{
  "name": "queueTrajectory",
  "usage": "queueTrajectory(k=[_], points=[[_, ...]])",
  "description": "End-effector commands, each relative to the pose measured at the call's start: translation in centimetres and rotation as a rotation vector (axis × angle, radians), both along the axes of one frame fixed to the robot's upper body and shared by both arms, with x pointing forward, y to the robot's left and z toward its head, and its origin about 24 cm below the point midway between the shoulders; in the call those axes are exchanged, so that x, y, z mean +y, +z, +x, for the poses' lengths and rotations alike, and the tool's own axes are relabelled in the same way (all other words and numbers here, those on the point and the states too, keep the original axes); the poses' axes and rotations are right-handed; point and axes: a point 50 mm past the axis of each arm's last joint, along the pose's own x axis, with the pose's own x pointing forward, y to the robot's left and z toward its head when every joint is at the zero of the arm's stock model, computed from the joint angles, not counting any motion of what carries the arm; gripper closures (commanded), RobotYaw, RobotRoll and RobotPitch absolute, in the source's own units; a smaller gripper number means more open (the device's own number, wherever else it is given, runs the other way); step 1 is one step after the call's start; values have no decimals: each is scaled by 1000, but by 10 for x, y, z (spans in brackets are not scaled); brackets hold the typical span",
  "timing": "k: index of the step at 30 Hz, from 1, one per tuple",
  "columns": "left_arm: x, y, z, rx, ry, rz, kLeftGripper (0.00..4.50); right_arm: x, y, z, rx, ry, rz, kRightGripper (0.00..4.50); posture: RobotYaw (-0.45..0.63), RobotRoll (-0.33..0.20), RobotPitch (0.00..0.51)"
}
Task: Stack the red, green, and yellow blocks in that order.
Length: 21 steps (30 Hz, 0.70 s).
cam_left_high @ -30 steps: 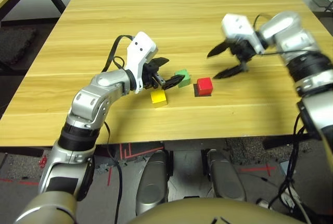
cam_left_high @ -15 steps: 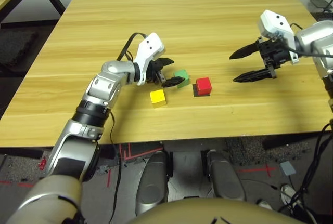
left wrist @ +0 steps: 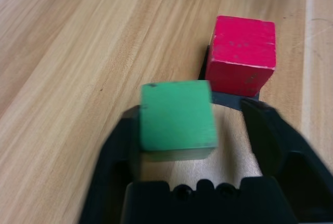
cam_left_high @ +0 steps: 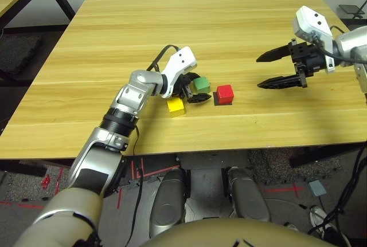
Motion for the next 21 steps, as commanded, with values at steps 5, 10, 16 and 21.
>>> queueTrajectory(k=[5, 10, 16, 21], points=[[-2, 8, 8, -57, 47, 40, 2465, 7, 2, 4, -16, -5, 40, 0, 235, -99, 92], [13, 31, 15, -120, 64, 71, 2465, 7, 1, 5, -17, -8, 42, 0, 244, -94, 91], [11, 73, 13, -149, 17, 12, 2465, 3, -2, 2, 0, -23, 46, 0, 245, -81, 93], [-22, 83, -3, -80, -93, -85, 2465, 1, -3, 0, 7, -38, 53, 0, 230, -76, 95]])
